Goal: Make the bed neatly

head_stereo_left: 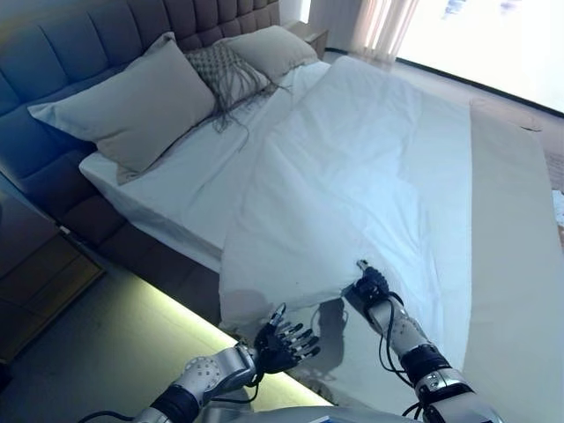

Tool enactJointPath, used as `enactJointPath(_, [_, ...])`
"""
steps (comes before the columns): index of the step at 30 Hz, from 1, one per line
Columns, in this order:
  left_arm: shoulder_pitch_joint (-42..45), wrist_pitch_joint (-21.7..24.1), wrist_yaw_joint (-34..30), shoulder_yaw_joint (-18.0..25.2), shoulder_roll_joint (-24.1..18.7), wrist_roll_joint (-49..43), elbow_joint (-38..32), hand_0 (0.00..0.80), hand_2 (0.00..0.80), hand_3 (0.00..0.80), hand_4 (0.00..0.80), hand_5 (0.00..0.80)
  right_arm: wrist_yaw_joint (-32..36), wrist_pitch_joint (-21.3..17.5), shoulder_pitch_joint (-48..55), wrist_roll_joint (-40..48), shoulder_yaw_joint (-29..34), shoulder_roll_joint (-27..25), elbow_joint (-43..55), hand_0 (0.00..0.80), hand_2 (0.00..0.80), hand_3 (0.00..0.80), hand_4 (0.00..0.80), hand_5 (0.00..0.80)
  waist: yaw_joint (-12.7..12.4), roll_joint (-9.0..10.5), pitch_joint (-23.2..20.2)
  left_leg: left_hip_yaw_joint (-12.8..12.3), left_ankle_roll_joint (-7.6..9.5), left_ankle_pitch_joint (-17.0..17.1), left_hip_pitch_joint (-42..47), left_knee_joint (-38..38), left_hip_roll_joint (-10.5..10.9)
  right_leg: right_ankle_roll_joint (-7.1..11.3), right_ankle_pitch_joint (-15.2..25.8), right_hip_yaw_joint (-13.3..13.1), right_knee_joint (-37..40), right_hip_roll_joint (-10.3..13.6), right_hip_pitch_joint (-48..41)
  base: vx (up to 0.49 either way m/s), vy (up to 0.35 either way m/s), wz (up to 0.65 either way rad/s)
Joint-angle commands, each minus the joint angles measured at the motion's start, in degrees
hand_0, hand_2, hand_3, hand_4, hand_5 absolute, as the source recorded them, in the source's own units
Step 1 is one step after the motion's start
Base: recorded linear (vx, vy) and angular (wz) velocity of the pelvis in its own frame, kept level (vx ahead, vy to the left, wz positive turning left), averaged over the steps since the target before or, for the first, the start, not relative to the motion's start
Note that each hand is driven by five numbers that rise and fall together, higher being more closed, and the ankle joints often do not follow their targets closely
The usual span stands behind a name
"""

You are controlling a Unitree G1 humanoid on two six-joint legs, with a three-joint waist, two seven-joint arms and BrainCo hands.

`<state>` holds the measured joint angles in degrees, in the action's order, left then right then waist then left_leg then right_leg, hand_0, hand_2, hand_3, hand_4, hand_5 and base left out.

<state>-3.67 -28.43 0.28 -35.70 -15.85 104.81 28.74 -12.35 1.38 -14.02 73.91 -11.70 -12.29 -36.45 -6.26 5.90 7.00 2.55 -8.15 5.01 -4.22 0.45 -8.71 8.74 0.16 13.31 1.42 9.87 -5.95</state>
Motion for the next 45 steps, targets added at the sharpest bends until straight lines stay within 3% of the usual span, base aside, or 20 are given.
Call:
enactJointPath(1, [-7.96, 3.26, -1.14, -3.1, 5.14, 8.19, 1.5, 0.0, 0.0, 0.0, 0.0, 0.0, 1.49, -5.04, -8.24, 2.56, 2.62, -3.89, 5.28, 0.8, 0.8, 0.8, 0.8, 0.8, 0.12, 0.13, 2.97, -1.48, 2.35, -0.79, 0.41, 0.92, -2.81, 1.95, 8.59, -1.13, -1.02, 3.23, 5.49, -0.163, -0.066, 0.08])
enactJointPath(8, [-15.09, 9.43, -0.45, -4.43, 11.44, 8.19, 5.1, 0.0, 0.0, 0.0, 0.0, 0.0, 0.24, -3.84, -17.5, 3.92, 2.81, -5.19, 5.27, 0.8, 0.8, 0.8, 0.8, 0.8, 1.2, 1.05, 6.95, -0.63, 2.32, 1.29, -3.79, -0.84, -2.28, 2.12, 10.22, -1.27, -0.63, 2.99, 9.64, -0.213, -0.022, -0.02])
enactJointPath(16, [-18.5, 12.59, -1.23, -6.47, 16.29, 8.19, 7.58, 0.0, 0.0, 0.0, 0.0, 0.0, 0.67, -1.47, -25.17, 2.64, 2.63, -7.66, 4.94, 0.8, 0.8, 0.8, 0.8, 0.8, 2.5, -0.56, 9.86, -0.81, 2.85, 2.73, -6.82, -2.07, -0.64, 2.12, 11.16, -2.0, -1.38, 4.01, 13.95, -0.138, 0.091, -0.05])
enactJointPath(28, [-26.57, 19.83, -3.82, -5.26, 23.62, 8.19, 7.02, 0.0, 0.0, 0.0, 0.0, 0.0, -2.95, -0.49, -29.42, -1.14, 0.13, -4.84, 8.44, 0.8, 0.8, 0.8, 0.8, 0.8, 4.86, -2.07, 11.59, -3.33, 3.56, 4.31, -8.4, -4.34, 0.78, 2.0, 11.16, -3.89, -3.22, 4.96, 18.02, -0.051, 0.08, -0.1])
enactJointPath(38, [-28.9, 23.96, -2.8, -4.81, 25.16, 8.19, 4.9, 0.0, 0.0, 0.0, 0.0, 0.0, -3.09, 0.23, -28.11, -2.55, -0.64, -3.81, 8.72, 0.8, 0.8, 0.8, 0.8, 0.8, 5.54, -2.93, 10.59, -4.26, 3.61, 3.76, -8.02, -3.18, 1.23, 1.37, 9.99, -3.48, -4.25, 5.33, 17.49, 0.033, 0.04, -0.03])
enactJointPath(45, [-29.2, 25.93, -0.95, -4.06, 24.42, 8.19, 7.08, 0.0, 0.0, 0.0, 0.0, 0.0, -2.47, -0.62, -28.14, -2.34, -0.06, -3.94, 9.55, 0.8, 0.8, 0.8, 0.8, 0.8, 5.32, -3.27, 10.27, -4.22, 3.92, 3.89, -7.61, -3.82, 1.52, 1.32, 9.38, -3.15, -5.16, 5.53, 17.53, 0.001, 0.004, 0.0])
